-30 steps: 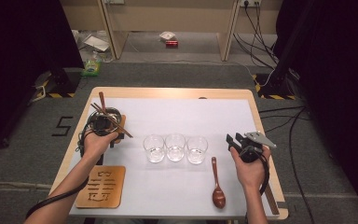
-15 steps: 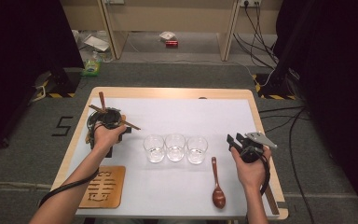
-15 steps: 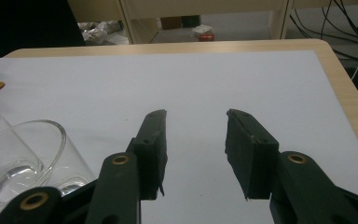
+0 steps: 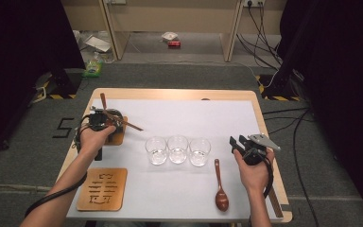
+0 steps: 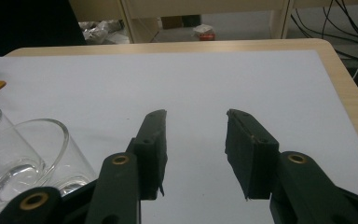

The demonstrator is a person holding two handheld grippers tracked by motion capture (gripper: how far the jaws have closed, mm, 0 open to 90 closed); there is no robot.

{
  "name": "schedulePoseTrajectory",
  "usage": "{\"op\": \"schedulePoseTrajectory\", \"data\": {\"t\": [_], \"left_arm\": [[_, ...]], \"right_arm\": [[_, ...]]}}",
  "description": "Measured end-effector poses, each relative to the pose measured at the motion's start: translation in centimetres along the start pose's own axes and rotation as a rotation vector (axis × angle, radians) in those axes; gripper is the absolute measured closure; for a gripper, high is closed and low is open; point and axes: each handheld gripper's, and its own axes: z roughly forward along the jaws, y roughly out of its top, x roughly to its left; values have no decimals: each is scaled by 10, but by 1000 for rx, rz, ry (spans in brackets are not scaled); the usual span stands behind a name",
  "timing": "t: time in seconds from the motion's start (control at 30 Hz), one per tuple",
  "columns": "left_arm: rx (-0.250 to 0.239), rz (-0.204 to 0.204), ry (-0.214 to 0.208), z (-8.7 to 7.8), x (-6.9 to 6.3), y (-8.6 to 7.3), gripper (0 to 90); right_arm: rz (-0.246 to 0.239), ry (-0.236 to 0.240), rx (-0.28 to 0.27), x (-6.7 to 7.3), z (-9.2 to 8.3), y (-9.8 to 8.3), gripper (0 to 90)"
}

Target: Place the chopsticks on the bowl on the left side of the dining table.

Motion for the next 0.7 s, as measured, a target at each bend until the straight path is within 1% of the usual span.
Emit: {"op": "schedulePoseTrajectory", "data": {"t": [0.07,0.13,0.2,0.27,0.33,0.4,0.43,0.5,0.53,0.6,0.67,0.7], "left_arm": [[-27,-1,8,-9,5,2,826],[-57,-3,15,-18,10,6,814],[-86,11,38,-24,14,12,798],[-123,22,49,-28,20,19,773],[-151,37,75,-30,27,27,757],[-183,43,106,-30,33,35,757],[-201,44,113,-29,36,38,769],[-217,43,133,-27,43,44,781],[-220,38,147,-25,46,47,786],[-226,45,180,-21,51,53,798],[-223,51,198,-17,57,58,803],[-222,51,209,-14,59,60,810]], "right_arm": [[-9,-2,-4,0,0,0,586],[-5,-2,-3,0,1,0,586],[-5,1,1,1,1,0,586],[-5,-8,14,2,0,0,586],[-8,-1,5,2,1,0,586],[-10,-3,6,2,1,0,586],[-9,-1,3,2,1,0,585],[-5,0,2,1,1,0,585],[-6,-1,3,0,0,0,585],[0,0,-2,0,0,1,586],[-6,0,-1,-1,0,1,586],[-1,-1,-1,-1,0,0,586]]}}
